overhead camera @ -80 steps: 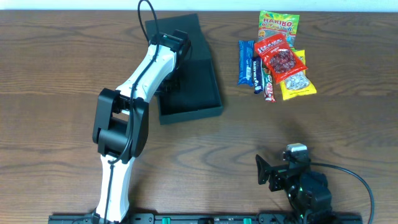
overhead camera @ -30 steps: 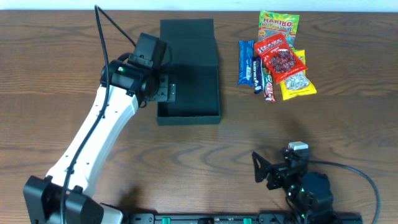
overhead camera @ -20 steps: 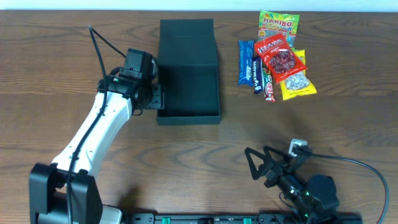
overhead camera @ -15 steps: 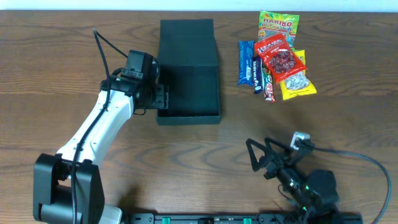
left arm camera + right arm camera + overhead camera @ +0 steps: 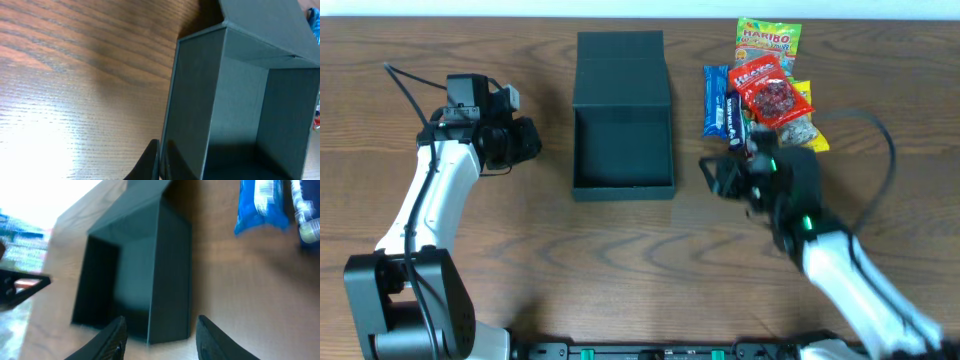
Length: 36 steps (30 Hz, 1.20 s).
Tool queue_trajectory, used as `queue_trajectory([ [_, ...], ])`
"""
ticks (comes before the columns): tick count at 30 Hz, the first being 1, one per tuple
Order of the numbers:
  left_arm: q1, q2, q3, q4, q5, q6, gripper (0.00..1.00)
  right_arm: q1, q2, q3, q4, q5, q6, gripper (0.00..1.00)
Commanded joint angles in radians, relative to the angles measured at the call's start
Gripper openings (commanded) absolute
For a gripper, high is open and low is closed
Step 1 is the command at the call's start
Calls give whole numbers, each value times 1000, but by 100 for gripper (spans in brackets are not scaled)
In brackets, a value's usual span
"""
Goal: Pack container
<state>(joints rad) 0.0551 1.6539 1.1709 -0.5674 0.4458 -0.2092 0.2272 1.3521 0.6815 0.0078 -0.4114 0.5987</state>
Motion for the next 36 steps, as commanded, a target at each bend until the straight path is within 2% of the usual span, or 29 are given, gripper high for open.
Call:
queue_trajectory([
  [1,-13,45,4,20,11,-23,6,-3,183,175,-72,-14,-141,41],
  [5,-16,127,4,74,2,-107,6,-3,378,365,-163,-10,-173,30],
  [7,-17,175,4,119,35,-138,6,-4,451,427,-169,-8,-182,28],
  [11,-18,255,4,188,85,-204,6,-2,540,489,-169,-8,-181,21],
  [14,-26,282,5,218,152,-212,6,3,576,497,-169,-13,-181,12],
  [18,-69,288,5,226,158,-253,6,28,584,497,-168,-35,-182,2],
  [28,-103,288,4,181,176,-262,6,76,585,497,-253,-65,-213,1],
  [36,-111,288,4,95,174,-194,6,80,584,497,-356,-95,-264,1],
])
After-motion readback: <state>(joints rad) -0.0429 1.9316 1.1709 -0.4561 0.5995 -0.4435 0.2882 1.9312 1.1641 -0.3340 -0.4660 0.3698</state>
